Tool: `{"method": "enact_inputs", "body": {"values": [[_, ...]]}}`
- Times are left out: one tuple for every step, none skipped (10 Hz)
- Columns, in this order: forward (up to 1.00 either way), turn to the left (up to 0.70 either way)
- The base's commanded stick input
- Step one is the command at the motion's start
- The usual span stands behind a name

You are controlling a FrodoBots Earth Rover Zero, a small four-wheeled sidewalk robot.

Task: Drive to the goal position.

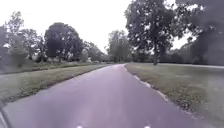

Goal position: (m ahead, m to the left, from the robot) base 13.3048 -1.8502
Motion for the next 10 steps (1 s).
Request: {"method": "enact_inputs", "body": {"values": [[0.7, 0.0], [0.7, 0.0], [0.7, 0.0], [0.7, 0.0], [0.7, 0.0], [0.7, -0.07], [0.7, -0.13], [0.7, -0.1], [0.7, -0.08], [0.7, -0.05]]}}
